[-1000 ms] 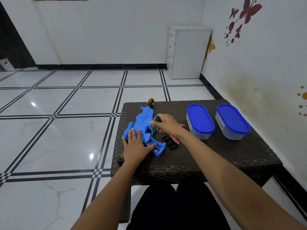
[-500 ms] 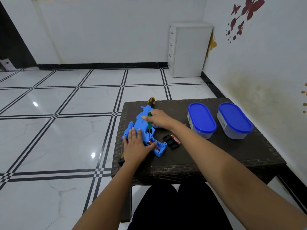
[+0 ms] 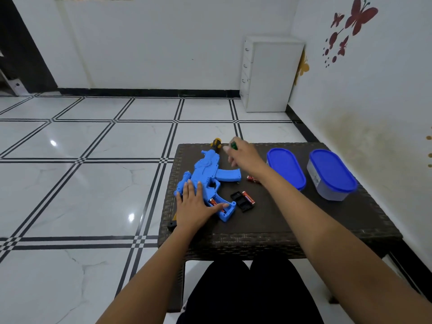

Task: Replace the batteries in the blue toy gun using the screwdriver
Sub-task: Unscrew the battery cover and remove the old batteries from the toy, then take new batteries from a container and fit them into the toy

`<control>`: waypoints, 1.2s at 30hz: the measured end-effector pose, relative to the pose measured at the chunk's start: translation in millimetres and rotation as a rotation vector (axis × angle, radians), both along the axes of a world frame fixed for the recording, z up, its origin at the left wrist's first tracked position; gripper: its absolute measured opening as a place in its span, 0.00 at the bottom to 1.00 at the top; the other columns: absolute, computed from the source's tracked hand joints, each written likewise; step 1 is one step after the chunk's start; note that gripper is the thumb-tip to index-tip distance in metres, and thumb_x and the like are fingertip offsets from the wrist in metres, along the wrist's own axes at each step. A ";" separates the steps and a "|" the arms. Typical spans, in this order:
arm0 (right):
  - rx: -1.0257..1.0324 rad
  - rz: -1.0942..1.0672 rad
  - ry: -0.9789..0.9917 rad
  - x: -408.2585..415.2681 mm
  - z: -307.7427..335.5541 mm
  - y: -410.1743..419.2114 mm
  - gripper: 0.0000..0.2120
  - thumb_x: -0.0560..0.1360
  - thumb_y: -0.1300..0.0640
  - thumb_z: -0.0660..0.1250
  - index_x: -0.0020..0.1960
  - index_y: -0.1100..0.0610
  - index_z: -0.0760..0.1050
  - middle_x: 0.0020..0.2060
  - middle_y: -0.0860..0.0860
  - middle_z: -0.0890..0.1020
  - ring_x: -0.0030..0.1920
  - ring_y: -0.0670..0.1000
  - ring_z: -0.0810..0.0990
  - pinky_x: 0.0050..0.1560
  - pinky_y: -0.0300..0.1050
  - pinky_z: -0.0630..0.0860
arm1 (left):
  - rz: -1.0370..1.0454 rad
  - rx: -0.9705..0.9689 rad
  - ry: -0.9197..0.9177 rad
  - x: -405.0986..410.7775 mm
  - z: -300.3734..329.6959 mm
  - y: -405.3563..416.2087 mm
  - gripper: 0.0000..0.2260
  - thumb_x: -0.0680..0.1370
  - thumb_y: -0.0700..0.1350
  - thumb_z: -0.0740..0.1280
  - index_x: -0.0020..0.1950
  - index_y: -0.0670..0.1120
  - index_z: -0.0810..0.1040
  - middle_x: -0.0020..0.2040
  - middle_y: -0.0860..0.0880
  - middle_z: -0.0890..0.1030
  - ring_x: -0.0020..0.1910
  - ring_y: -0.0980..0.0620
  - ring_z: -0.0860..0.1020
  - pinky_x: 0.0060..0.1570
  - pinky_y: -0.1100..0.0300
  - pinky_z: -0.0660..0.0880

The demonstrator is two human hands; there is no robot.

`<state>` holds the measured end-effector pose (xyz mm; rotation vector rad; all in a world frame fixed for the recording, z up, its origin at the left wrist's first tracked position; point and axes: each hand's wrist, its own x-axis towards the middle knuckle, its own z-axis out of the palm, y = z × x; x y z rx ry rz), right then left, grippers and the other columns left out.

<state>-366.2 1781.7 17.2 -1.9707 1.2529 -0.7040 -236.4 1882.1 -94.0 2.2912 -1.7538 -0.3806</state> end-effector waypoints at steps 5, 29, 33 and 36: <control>0.038 0.302 0.655 12.8 -31.4 29.3 0.19 0.76 0.49 0.63 0.32 0.58 0.66 0.31 0.51 0.70 0.32 0.50 0.68 0.33 0.43 0.64 | -0.051 0.063 0.033 4.1 7.5 2.5 0.51 0.67 0.74 0.59 0.77 0.48 0.40 0.77 0.43 0.38 0.76 0.46 0.39 0.74 0.46 0.40; 0.022 -0.109 0.989 -46.0 -64.5 18.2 0.17 0.79 0.49 0.59 0.60 0.60 0.74 0.57 0.56 0.79 0.57 0.55 0.77 0.51 0.46 0.73 | 0.088 0.084 -0.058 -1.4 2.3 4.3 0.55 0.63 0.78 0.52 0.77 0.45 0.37 0.77 0.44 0.37 0.76 0.47 0.38 0.71 0.39 0.39; 0.114 -0.149 0.896 -49.0 -67.5 16.7 0.19 0.78 0.46 0.59 0.57 0.61 0.75 0.46 0.54 0.78 0.51 0.53 0.79 0.43 0.44 0.72 | 0.098 0.088 -0.058 1.6 0.9 1.0 0.55 0.63 0.79 0.52 0.77 0.45 0.38 0.77 0.44 0.37 0.76 0.46 0.38 0.71 0.38 0.39; 0.132 -0.204 0.734 -57.5 -67.2 17.6 0.18 0.79 0.50 0.59 0.63 0.61 0.69 0.41 0.52 0.74 0.44 0.51 0.77 0.37 0.42 0.70 | 0.092 0.085 -0.067 9.0 0.0 -3.0 0.55 0.63 0.79 0.52 0.77 0.46 0.38 0.77 0.44 0.38 0.76 0.47 0.38 0.72 0.39 0.40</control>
